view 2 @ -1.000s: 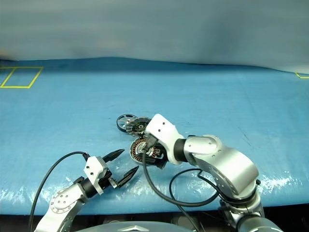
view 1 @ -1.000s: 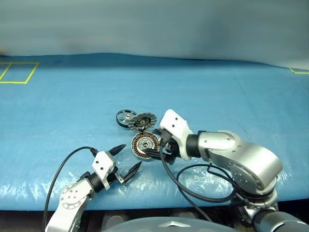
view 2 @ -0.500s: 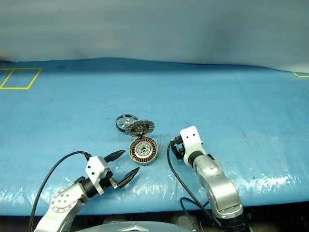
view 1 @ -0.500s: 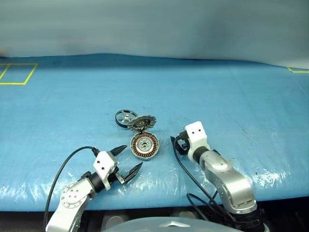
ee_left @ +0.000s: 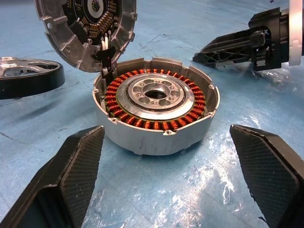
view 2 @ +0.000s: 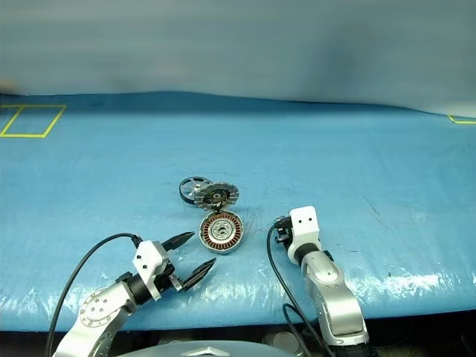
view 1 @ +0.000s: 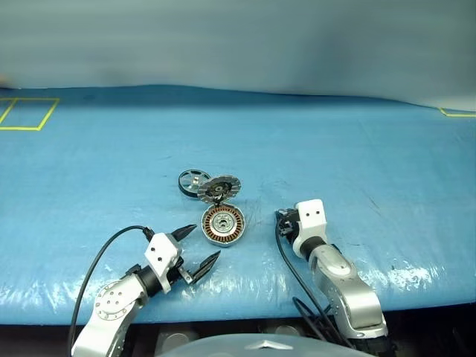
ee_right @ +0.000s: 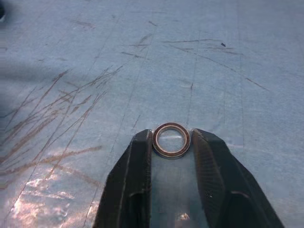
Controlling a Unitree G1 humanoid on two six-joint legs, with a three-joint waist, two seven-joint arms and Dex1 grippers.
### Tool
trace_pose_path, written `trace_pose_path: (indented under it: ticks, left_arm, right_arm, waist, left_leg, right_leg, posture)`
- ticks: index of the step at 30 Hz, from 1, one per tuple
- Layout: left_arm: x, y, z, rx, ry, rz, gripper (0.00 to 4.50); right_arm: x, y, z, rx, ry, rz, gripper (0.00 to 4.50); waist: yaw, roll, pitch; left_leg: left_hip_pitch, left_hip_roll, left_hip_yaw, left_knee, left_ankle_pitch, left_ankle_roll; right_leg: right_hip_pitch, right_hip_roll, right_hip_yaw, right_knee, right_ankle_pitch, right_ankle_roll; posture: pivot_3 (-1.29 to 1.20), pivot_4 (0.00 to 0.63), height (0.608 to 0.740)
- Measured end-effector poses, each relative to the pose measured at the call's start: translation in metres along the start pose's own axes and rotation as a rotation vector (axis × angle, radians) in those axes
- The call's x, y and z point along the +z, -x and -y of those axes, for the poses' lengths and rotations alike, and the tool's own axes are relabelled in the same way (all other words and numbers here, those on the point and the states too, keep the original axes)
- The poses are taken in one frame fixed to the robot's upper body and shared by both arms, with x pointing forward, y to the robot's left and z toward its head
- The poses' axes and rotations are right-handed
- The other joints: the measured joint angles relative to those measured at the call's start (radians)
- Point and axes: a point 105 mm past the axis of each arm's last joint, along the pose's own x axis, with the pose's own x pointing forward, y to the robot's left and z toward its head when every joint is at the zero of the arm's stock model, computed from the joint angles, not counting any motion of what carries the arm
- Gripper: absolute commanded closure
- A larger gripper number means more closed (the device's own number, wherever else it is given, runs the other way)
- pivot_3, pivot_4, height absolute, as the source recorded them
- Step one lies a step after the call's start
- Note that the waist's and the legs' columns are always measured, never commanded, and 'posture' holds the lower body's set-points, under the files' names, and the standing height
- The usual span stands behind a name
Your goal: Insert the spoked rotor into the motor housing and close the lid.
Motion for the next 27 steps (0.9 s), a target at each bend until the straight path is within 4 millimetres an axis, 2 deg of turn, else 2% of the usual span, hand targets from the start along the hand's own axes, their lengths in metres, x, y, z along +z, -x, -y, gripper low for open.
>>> trace_pose_path:
  ticks: [5, 9, 14, 17, 22, 27]
  left_arm:
    - [0.000, 0.000, 0.000, 0.003, -0.008, -0.003, 0.00]
    - [0.001, -0.001, 0.000, 0.002, -0.011, 0.000, 0.00]
    - [0.002, -0.002, -0.001, 0.000, -0.014, 0.007, 0.00]
    - [0.003, -0.003, 0.000, 0.006, -0.007, 0.014, 0.00]
    - [0.004, -0.004, -0.001, 0.009, -0.009, 0.021, 0.00]
    - [0.004, -0.004, -0.002, 0.020, -0.006, 0.020, 0.00]
  right_arm:
    - [-0.002, 0.015, -0.004, 0.080, 0.126, -0.028, 3.82]
    - [0.008, 0.028, -0.020, 0.272, 0.179, -0.062, 3.82]
    - [0.066, 0.032, -0.047, 0.437, 0.239, 0.114, 3.82]
    - [0.083, 0.029, -0.067, 0.493, 0.235, 0.172, 3.82]
    - [0.076, 0.023, -0.096, 0.578, 0.210, 0.136, 3.82]
    - [0.070, 0.015, -0.103, 0.569, 0.171, 0.090, 3.82]
  waist:
    - [0.003, 0.000, 0.000]
    - [0.002, 0.002, 0.002]
    - [0.003, 0.004, 0.003]
    - [0.005, 0.003, 0.003]
    - [0.006, 0.004, 0.003]
    - [0.005, 0.004, 0.004]
  left_leg:
    - [0.000, 0.000, 0.000, 0.000, 0.000, 0.000]
    - [-0.002, 0.000, 0.000, 0.001, 0.000, 0.000]
    - [-0.002, 0.000, 0.000, 0.001, 0.000, 0.000]
    - [-0.004, 0.000, 0.000, 0.001, 0.000, 0.000]
    - [-0.004, 0.000, 0.000, 0.000, 0.000, 0.000]
    - [-0.004, 0.000, 0.000, 0.001, 0.000, 0.000]
  right_leg:
    - [0.000, 0.000, 0.000, 0.000, 0.000, 0.000]
    - [0.002, 0.000, 0.000, 0.001, 0.000, 0.000]
    - [0.002, 0.000, 0.000, 0.001, 0.000, 0.000]
    - [0.001, 0.000, 0.000, 0.000, 0.000, 0.001]
    - [0.001, 0.000, 0.000, 0.000, 0.001, 0.001]
    - [0.001, 0.000, 0.000, 0.001, 0.001, 0.001]
  posture:
    - [0.00, 0.150, 0.740]
    - [0.00, 0.150, 0.740]
    - [0.00, 0.150, 0.740]
    - [0.00, 0.150, 0.740]
    - [0.00, 0.150, 0.740]
    - [0.00, 0.150, 0.740]
